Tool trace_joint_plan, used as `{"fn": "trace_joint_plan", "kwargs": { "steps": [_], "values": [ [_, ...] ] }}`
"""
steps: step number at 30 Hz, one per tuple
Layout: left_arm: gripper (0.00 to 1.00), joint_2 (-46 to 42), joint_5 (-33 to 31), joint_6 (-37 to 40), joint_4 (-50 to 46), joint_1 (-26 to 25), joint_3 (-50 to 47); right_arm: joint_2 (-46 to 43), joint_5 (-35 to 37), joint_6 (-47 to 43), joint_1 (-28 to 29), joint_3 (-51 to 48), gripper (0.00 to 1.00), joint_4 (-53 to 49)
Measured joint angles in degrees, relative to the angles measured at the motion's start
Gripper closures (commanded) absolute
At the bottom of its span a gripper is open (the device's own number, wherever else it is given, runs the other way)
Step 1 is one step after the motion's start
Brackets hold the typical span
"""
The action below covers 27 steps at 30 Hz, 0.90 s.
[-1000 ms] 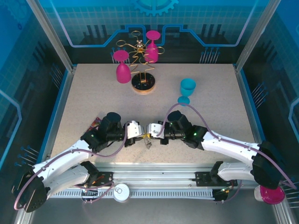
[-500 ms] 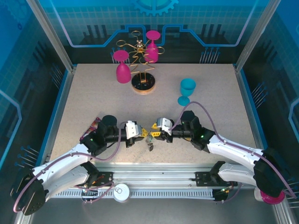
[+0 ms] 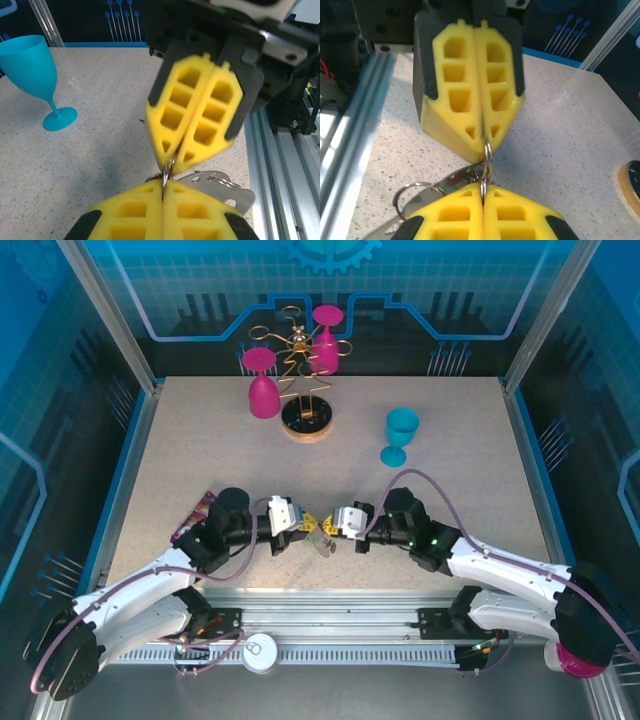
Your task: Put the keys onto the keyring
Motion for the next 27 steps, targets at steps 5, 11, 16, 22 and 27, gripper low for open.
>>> {"fn": "trace_joint_plan", "kwargs": {
  "steps": [5, 11, 16, 22, 27],
  "values": [
    [1.00, 0.33, 0.48, -2.93, 1.29, 0.81, -0.68, 2.67, 5.97, -3.06, 2.78, -0.50, 0.83, 3.21],
    [1.00, 1.14, 0.57, -4.50, 5.14, 0.87, -0.68, 1.62, 5.86, -0.98, 2.45, -3.65, 0.67, 7.76],
    [1.00, 1.25, 1.20, -4.50, 6.38, 0.87, -0.68, -1.16, 1.95, 2.84, -0.90, -4.70, 0.68, 9.79],
    [1.00, 1.25, 2.47, -4.50, 6.40, 0.87, -0.68, -1.42, -2.40, 6.93, -2.38, -4.79, 0.71, 12.24],
    [1.00, 1.42, 3.54, -4.52, 6.75, 0.87, -0.70, -0.20, -4.94, 9.11, -2.54, -4.79, 0.76, 14.53]
  ]
}}
